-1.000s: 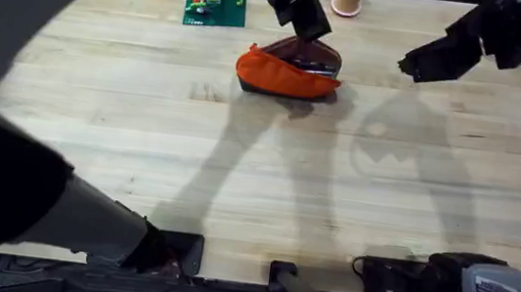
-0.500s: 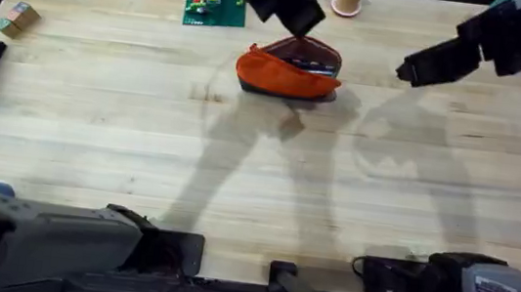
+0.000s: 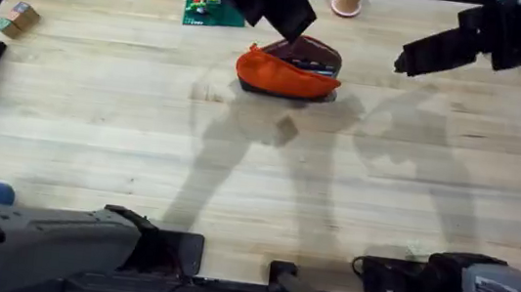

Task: Unzip the bag, pick up the pens from the table one at a time and place them inside, then zip the bag closed.

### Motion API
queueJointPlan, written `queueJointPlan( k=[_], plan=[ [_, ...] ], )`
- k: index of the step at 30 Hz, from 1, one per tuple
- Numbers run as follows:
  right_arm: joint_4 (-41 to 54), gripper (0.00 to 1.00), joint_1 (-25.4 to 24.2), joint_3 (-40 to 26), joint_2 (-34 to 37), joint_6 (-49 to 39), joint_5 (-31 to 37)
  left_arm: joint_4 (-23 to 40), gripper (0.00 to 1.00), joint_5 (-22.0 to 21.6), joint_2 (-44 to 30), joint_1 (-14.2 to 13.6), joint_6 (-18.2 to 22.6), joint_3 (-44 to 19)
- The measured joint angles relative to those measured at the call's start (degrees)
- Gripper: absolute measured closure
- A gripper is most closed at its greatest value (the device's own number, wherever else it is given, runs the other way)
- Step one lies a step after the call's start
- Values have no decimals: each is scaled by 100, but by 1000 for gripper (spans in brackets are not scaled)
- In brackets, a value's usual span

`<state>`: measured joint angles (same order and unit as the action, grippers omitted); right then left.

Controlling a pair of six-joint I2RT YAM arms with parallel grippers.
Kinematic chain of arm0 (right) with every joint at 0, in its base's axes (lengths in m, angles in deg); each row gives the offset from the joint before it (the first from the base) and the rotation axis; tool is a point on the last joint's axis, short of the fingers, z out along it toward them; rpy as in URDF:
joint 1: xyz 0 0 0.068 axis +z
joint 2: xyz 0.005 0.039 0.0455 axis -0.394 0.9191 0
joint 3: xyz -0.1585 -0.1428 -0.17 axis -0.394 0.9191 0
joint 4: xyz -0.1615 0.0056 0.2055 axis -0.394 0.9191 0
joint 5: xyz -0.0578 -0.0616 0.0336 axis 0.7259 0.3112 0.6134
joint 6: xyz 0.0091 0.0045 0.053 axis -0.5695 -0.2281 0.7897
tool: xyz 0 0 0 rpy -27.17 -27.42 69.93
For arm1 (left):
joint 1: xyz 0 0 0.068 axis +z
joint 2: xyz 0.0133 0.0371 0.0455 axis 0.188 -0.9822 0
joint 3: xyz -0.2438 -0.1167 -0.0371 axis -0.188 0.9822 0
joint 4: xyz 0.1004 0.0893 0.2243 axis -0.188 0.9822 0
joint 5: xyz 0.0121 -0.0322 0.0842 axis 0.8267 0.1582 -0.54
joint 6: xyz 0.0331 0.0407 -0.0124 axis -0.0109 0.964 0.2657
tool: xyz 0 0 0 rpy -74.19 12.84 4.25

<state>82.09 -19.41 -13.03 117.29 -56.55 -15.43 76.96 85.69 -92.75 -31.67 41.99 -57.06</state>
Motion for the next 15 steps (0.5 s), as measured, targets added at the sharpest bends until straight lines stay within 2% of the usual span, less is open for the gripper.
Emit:
queueJointPlan(
  k=[11,15],
  plan=[
    [-18,5,0,0,0,91,0,296,5,-197,0,25,-184,2],
    [-31,5,0,0,0,91,0,187,4,-158,177,227,-189,232]
  ],
)
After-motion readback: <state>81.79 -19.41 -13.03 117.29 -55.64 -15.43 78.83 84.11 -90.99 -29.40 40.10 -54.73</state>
